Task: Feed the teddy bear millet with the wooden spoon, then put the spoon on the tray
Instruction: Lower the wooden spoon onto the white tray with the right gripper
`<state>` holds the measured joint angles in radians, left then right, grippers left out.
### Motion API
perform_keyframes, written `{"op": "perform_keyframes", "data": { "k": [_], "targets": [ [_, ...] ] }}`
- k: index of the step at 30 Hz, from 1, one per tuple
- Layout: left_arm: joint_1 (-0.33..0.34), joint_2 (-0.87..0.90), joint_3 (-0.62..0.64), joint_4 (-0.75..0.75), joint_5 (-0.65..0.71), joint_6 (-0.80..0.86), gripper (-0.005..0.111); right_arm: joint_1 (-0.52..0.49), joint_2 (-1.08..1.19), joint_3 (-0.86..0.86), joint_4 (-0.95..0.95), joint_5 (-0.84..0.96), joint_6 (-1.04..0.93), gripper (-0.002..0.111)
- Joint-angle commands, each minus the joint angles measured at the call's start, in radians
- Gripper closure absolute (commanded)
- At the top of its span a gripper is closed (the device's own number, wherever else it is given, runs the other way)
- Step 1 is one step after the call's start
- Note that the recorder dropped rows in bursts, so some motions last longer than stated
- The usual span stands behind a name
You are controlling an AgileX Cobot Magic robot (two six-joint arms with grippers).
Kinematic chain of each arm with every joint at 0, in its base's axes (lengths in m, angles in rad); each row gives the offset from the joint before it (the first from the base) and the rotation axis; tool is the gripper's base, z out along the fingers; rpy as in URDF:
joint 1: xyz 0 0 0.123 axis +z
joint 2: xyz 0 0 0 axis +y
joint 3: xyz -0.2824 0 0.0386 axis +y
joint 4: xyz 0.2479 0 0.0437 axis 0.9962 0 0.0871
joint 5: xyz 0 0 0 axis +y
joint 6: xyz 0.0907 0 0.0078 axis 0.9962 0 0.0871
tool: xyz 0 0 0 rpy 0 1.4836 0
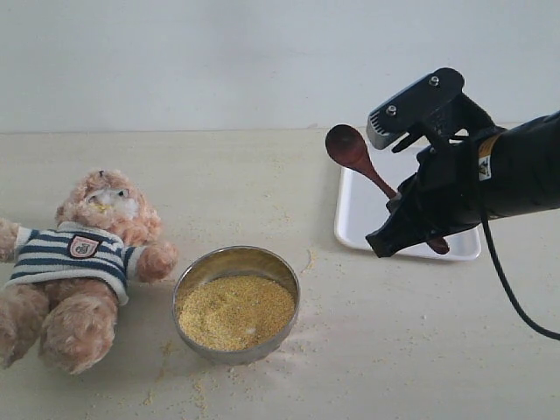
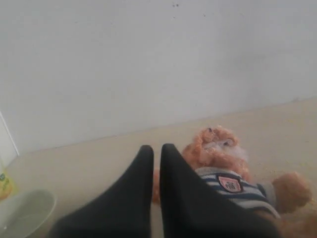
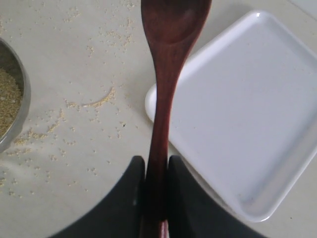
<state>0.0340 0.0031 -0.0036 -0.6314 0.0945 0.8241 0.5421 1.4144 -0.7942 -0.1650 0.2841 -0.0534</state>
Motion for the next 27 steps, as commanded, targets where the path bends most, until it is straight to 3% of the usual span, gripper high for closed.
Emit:
{"op": "perform_keyframes", "data": {
  "k": [1,8,13,19,27],
  "targets": [
    [-0.003,-0.003,0.004,-0.003,0.033,-0.010,0.102,-0.004,-0.007,-0.004,-0.001,0.019,0.012,0.108],
    [-0.003,-0.003,0.004,0.000,0.122,-0.020,0.102,-0.124,-0.007,-0.063,-0.001,0.005,0.153,0.108],
    [-0.003,-0.003,0.004,-0.007,0.235,-0.155,0.102,-0.184,0.010,-0.127,-0.016,0.026,0.144,0.108],
    [-0.003,-0.003,0.004,-0.007,0.235,-0.406,0.102,-0.190,0.192,-0.249,-0.028,0.087,0.119,0.108],
    [-0.003,-0.003,0.004,-0.007,0.235,-0.410,0.102,-0.195,0.472,-0.454,-0.023,0.199,0.108,0.108]
  ]
}}
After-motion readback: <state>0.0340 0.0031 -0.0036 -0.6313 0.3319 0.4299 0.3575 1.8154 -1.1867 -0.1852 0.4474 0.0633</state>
